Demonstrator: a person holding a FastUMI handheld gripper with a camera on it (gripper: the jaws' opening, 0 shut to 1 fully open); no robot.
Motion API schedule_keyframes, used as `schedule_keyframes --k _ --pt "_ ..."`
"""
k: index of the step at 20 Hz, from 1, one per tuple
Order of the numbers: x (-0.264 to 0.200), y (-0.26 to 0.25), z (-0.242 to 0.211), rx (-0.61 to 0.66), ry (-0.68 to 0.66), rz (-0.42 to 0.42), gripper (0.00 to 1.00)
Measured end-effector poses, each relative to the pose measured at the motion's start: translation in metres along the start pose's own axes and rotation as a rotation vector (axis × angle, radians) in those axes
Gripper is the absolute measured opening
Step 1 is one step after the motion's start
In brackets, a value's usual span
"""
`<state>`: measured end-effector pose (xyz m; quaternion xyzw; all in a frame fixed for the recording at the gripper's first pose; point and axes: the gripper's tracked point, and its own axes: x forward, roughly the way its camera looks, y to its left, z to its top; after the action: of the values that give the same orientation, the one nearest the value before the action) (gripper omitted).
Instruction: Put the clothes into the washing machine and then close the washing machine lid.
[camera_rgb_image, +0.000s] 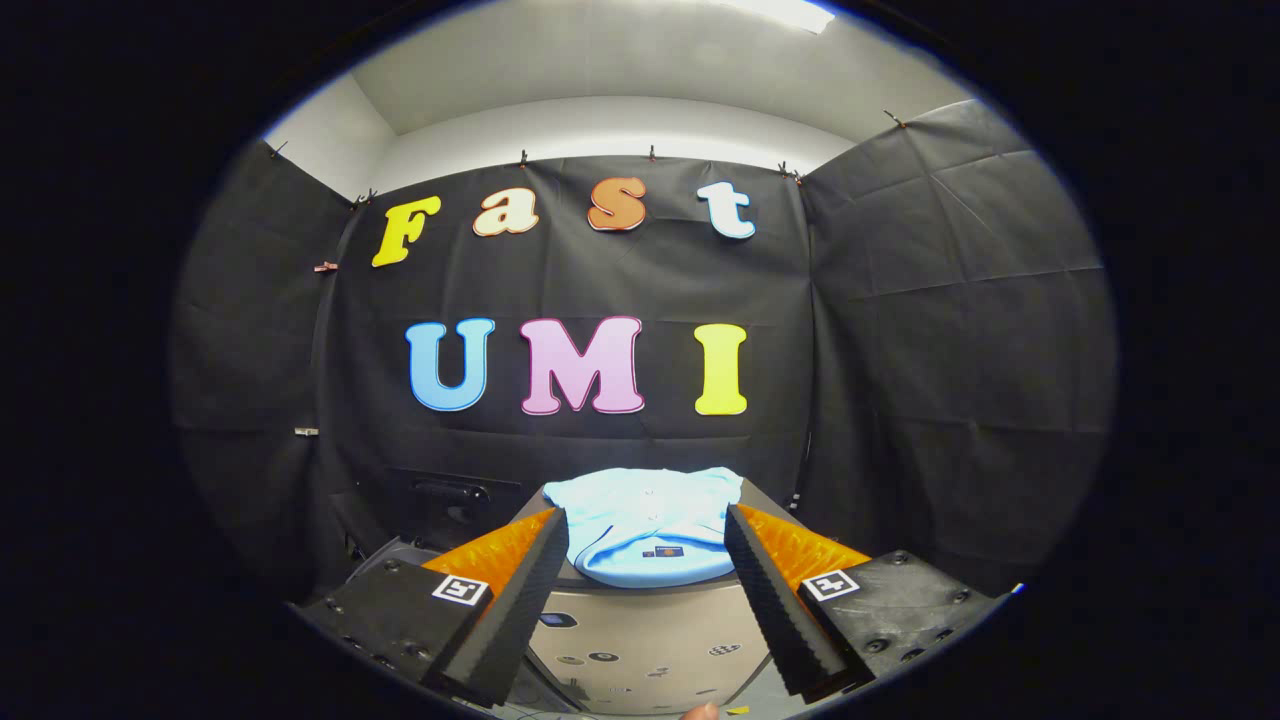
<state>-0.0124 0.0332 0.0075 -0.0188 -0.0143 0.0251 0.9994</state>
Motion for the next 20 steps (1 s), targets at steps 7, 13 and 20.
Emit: schedule_keyframes --k 7,13,20 --pt "0.0 -0.01 -0.006 0.024 0.022 -0.015 0.98" --pt "0.022 -0.004 -0.02 0.033 0.095 0.016 0.98" --pt "0.091 0.02 -0.05 0.002 0.301 0.099 0.98"
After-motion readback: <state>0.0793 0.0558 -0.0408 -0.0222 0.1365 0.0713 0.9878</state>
